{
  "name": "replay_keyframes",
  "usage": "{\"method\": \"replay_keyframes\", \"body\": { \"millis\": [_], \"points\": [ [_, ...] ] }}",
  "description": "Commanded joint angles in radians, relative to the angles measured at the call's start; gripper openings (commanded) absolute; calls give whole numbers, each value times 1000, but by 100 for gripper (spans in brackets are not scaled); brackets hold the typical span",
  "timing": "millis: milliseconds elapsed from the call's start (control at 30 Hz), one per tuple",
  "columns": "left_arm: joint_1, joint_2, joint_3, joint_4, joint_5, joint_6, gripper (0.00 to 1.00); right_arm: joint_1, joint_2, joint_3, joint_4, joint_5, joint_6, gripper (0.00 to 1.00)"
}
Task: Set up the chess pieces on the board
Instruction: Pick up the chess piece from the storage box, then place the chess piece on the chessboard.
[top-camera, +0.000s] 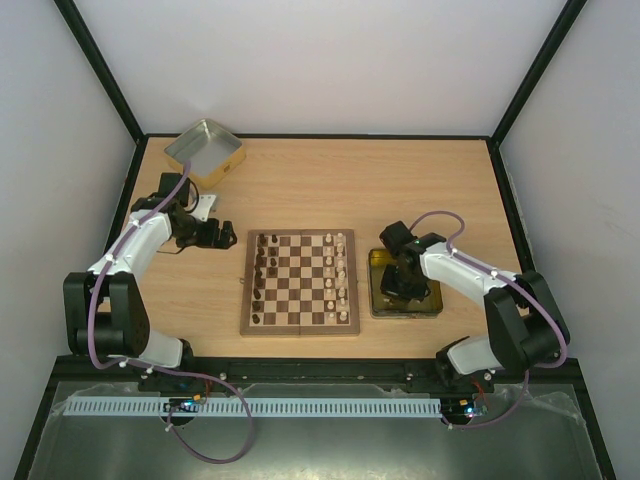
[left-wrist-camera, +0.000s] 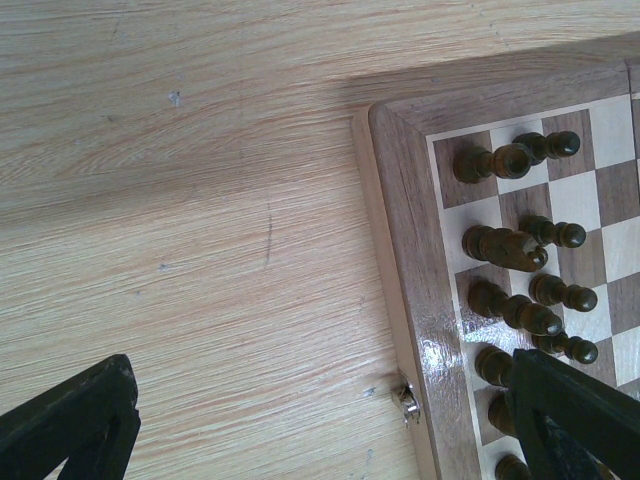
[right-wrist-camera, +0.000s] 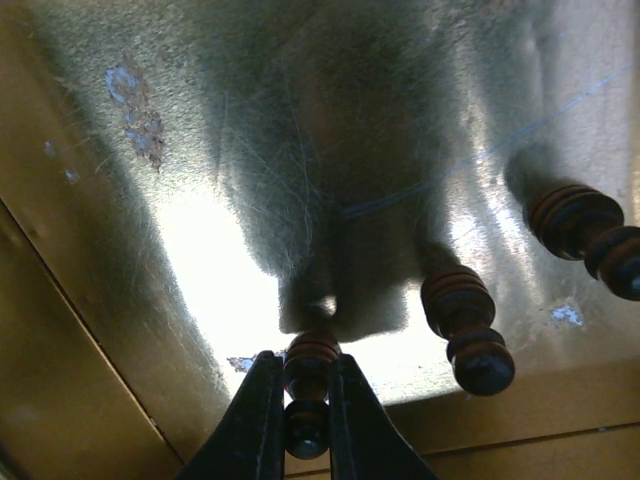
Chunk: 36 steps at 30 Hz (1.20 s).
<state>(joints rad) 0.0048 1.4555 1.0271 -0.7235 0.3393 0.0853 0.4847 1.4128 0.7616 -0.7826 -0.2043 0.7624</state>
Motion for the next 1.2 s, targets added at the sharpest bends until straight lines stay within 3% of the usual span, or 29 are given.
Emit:
{"method": "replay_keyframes", "body": {
  "millis": [0, 367, 533, 833, 1000, 1167],
  "points": [
    [-6, -11, -10, -8, 0, -1, 100, -3, 3, 15, -32, 14, -15, 3],
    [-17, 11, -1, -10, 7, 2, 100, 7, -25, 328, -299, 96, -43, 2],
    [-18, 12, 2, -10, 10, 1, 100, 124, 47, 506, -325, 57, 22, 2],
    [-17, 3, 1, -10, 3, 1, 100, 445, 405, 809, -263, 19, 64, 2],
    [-16, 1, 5, -10, -4, 1, 100, 515, 620, 1040, -302, 13, 21, 2],
    [-10, -8, -1, -8, -6, 1, 100, 533, 747, 1167, -329, -6, -7, 2]
  ]
}}
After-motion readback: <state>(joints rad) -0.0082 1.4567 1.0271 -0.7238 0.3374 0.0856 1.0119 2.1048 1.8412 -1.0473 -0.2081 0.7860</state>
